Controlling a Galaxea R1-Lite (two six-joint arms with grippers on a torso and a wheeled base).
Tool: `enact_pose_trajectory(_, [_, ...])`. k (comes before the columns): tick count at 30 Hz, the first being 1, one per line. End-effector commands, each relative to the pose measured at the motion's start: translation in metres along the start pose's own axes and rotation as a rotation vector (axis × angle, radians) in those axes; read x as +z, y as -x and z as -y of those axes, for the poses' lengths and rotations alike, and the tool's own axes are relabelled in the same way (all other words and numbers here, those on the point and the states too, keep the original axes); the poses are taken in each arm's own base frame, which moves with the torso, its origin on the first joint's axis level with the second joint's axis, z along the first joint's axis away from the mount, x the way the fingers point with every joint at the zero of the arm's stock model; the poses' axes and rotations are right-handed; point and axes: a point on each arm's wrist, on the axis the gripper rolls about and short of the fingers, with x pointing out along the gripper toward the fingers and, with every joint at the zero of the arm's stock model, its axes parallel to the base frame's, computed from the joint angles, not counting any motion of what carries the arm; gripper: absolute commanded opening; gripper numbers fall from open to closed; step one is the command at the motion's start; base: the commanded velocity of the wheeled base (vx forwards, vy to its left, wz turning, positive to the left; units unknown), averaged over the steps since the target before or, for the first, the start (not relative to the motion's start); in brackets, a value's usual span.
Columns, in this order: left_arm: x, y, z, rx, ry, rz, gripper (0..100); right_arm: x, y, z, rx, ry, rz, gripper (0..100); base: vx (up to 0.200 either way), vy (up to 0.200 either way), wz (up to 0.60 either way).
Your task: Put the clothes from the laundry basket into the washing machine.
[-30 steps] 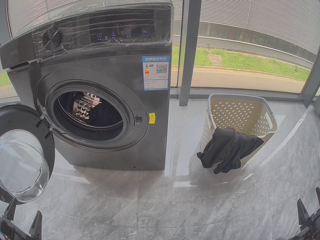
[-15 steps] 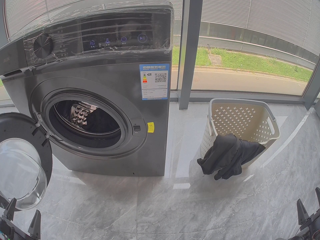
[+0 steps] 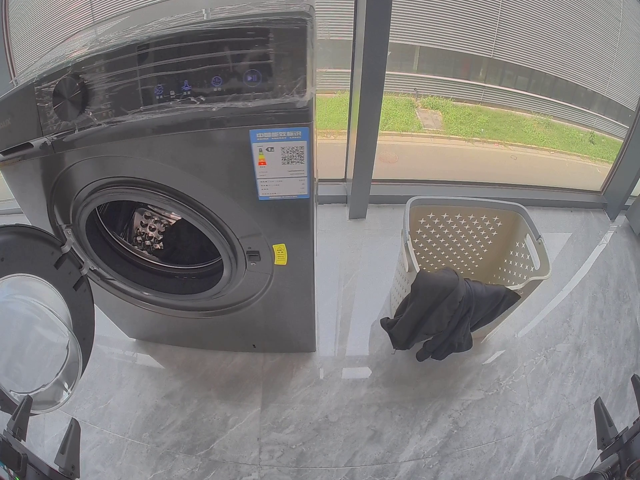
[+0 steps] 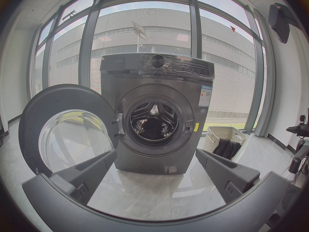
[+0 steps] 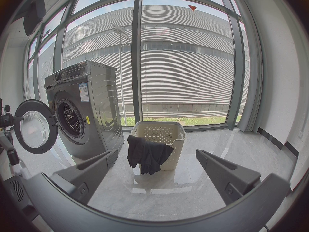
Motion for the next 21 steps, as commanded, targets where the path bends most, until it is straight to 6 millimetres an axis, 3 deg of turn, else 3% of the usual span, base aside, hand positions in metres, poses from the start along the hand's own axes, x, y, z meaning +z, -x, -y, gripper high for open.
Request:
enact_pose_trajectory(1, [-0.0016, 0.0008, -0.0002, 0.003, 0.004, 0.012, 100, -0.0049, -0.001, 0.0, 0.0, 0.0, -0.013, 100, 0.0, 0.0, 0.0])
enact_pose_trajectory(6, [-0.0016, 0.0008, -0.0003, 0.007, 0.007, 0.012, 100, -0.0049, -0.001, 0.0, 0.0, 0.0, -0.013, 100, 0.0, 0.0, 0.0])
enact_pose_trajectory(15, [-0.0024, 0.0009, -0.0016, 0.069, -0.063, 0.005, 100, -0.0049, -0.001, 0.0, 0.0, 0.0, -0.013, 100, 0.0, -0.2, 0.0])
enact_pose_trajectory(21, [-0.0025, 0.0007, -0.0031, 0.137, -0.106, 0.01, 100, -0.0049, -0.001, 0.0, 0.0, 0.0, -0.013, 100, 0.0, 0.0, 0.0])
